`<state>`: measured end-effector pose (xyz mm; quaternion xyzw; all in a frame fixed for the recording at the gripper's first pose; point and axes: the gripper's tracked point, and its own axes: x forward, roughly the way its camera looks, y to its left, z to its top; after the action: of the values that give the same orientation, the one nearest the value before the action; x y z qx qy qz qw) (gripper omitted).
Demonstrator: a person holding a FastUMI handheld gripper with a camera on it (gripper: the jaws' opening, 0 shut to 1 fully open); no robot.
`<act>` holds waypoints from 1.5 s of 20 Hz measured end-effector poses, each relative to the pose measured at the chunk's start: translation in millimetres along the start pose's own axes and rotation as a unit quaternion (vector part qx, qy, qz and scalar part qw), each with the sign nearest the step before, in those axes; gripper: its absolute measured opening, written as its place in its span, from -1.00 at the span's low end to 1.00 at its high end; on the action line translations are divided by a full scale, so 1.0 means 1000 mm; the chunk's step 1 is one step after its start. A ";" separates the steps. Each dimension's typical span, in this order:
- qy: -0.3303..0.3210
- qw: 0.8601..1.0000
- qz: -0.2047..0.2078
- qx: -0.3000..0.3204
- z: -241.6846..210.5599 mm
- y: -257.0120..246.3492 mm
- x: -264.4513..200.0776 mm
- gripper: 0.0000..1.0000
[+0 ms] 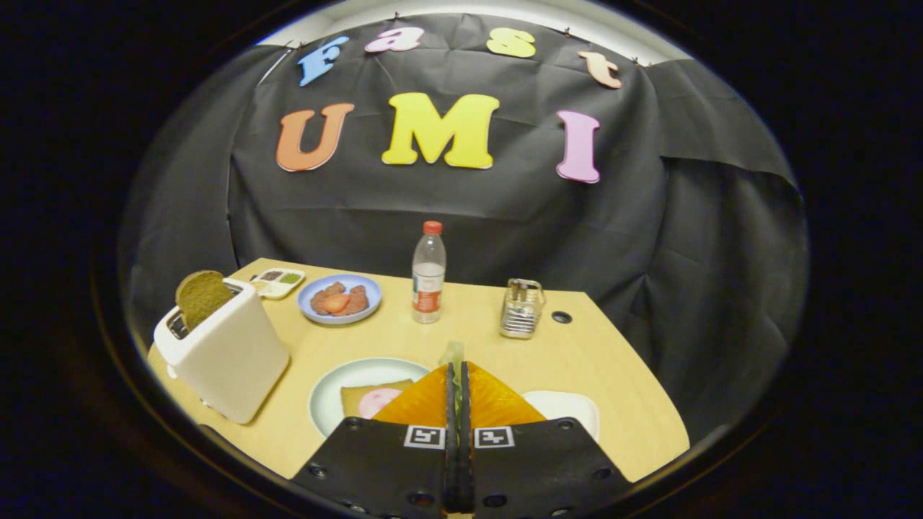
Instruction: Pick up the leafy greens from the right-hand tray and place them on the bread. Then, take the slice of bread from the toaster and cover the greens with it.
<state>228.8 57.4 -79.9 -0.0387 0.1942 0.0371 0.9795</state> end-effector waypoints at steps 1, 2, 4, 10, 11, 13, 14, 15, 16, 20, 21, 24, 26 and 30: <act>0.001 1.000 0.013 0.002 -0.001 0.017 0.002 -0.99; 0.003 1.000 0.024 0.005 -0.002 0.034 0.003 -1.00; 0.006 0.999 0.052 0.007 -0.004 0.069 0.010 -1.00; 0.014 0.995 0.094 0.022 -0.010 0.119 0.049 -0.99; 0.021 0.995 0.093 0.032 -0.016 0.117 0.060 -0.99; 0.033 0.994 0.087 0.051 -0.028 0.108 0.080 -0.99; 0.036 0.995 0.077 0.055 -0.032 0.098 0.088 -0.99; 0.038 0.995 0.070 0.058 -0.037 0.088 0.095 -0.99; 0.042 0.995 0.069 0.065 -0.040 0.082 0.101 -0.99; 0.057 0.994 0.058 0.072 -0.060 0.055 0.123 -0.99; 0.058 0.993 0.068 0.072 -0.063 0.056 0.126 -0.99; 0.055 0.993 0.086 0.058 -0.066 0.056 0.133 -0.99; 0.051 0.994 0.087 0.045 -0.065 0.056 0.136 -0.99; 0.034 0.996 0.079 0.008 -0.058 0.058 0.136 -0.64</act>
<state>326.8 117.5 -189.3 -0.0171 0.2304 0.1114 0.9665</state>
